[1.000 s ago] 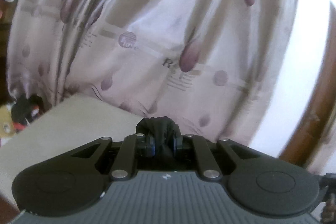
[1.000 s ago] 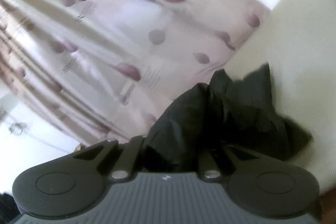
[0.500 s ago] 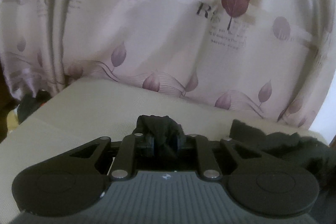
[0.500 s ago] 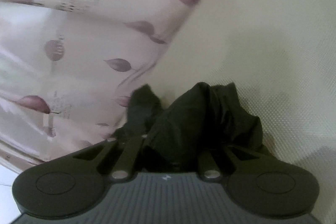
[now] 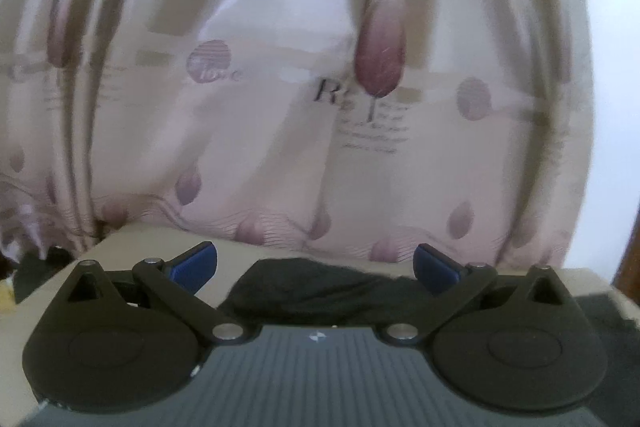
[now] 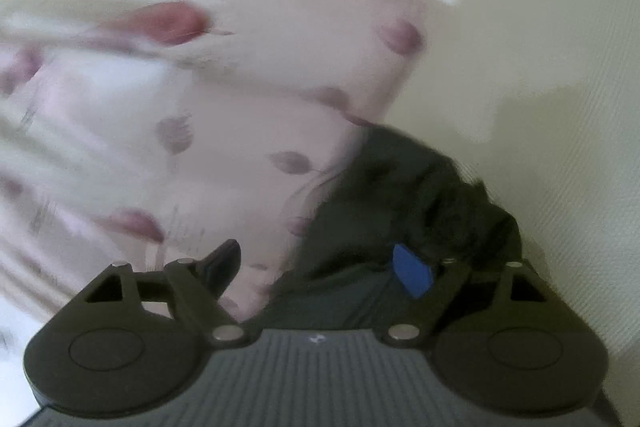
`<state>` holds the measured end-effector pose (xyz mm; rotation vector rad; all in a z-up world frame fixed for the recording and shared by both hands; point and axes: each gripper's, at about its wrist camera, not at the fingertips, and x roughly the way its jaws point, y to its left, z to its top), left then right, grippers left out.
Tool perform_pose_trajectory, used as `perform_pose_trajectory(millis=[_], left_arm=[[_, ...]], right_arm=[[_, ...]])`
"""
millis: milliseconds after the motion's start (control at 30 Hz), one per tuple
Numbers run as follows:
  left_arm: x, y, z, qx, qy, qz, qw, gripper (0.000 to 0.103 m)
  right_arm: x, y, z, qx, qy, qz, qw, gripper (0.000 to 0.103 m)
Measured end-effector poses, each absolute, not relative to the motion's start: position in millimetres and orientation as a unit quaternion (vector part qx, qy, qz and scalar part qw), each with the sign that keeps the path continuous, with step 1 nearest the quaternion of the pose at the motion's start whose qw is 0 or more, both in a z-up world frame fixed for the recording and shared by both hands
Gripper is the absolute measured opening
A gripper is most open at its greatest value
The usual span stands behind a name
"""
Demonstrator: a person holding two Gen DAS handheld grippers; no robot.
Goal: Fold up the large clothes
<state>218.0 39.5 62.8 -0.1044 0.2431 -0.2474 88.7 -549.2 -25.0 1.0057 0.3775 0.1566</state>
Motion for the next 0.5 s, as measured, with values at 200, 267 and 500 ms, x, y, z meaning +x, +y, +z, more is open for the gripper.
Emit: perform_pose_trajectory(millis=[200, 267, 500], left_arm=[[226, -1, 55, 0.006, 0.180, -0.157, 0.971, 0.050], [240, -10, 47, 0.008, 0.203, -0.162, 0.966, 0.047], [287, -15, 5, 0.003, 0.258, -0.119, 0.959, 0.060]], right_arm=[[132, -482, 17, 0.214, 0.247, 0.047, 0.944, 0.024], [157, -474, 10, 0.171, 0.261, 0.027, 0.950, 0.023], [206, -491, -36, 0.159, 0.312, -0.022, 0.936, 0.022]])
